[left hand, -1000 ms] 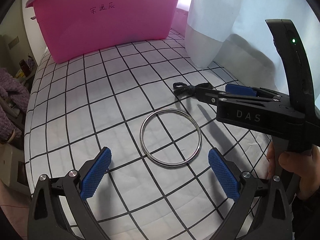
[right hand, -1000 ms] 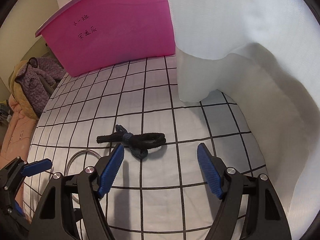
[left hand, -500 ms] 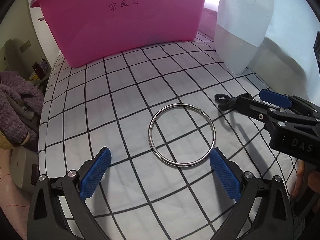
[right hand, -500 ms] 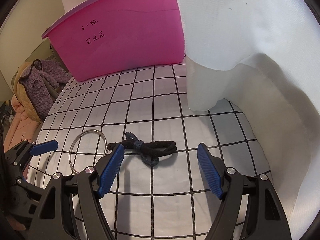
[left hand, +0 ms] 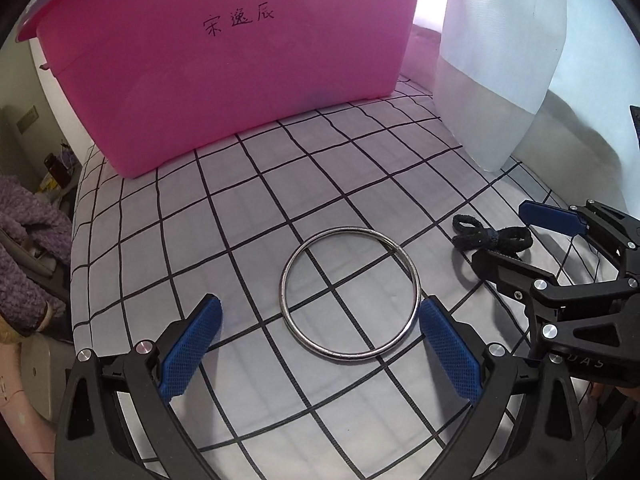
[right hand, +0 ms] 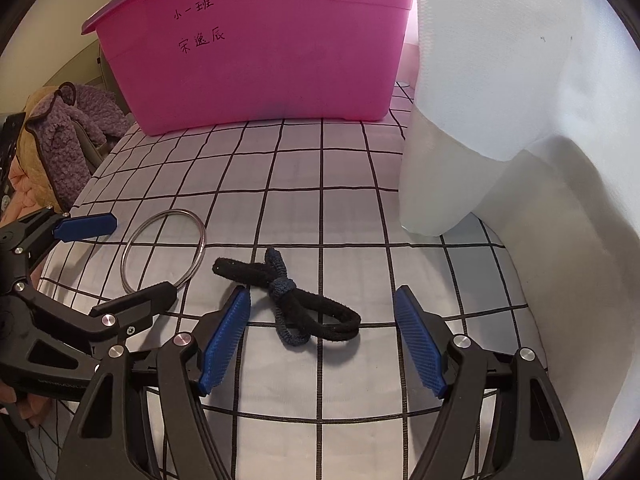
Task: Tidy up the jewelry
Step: 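Reach the left gripper to the large silver ring while the right gripper reaches the black cord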
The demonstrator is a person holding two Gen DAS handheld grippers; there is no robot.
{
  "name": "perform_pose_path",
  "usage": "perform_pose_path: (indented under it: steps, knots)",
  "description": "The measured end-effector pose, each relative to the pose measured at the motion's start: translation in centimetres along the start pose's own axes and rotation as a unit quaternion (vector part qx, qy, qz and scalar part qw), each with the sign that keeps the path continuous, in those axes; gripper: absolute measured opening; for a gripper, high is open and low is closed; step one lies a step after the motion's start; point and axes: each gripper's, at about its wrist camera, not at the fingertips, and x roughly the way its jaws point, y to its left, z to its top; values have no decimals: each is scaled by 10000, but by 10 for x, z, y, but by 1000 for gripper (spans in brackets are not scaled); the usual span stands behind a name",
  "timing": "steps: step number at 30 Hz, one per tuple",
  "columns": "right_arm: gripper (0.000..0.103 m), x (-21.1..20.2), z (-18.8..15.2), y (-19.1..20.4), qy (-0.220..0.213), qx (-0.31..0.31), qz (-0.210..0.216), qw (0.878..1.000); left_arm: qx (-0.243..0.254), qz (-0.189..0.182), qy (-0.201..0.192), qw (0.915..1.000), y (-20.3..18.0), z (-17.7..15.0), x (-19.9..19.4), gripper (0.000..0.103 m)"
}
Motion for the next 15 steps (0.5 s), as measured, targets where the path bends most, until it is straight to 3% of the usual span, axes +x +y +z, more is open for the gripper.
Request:
perform_pose_path:
  steps: [11,15]
  knots:
    - [71,2,1,0,5,32,-77,10000,504,-351,4,9981,-1,11,11,96]
    - [70,3,1,0,2,34,-79,10000,621,-383,-91,9973,-6,4,6,84]
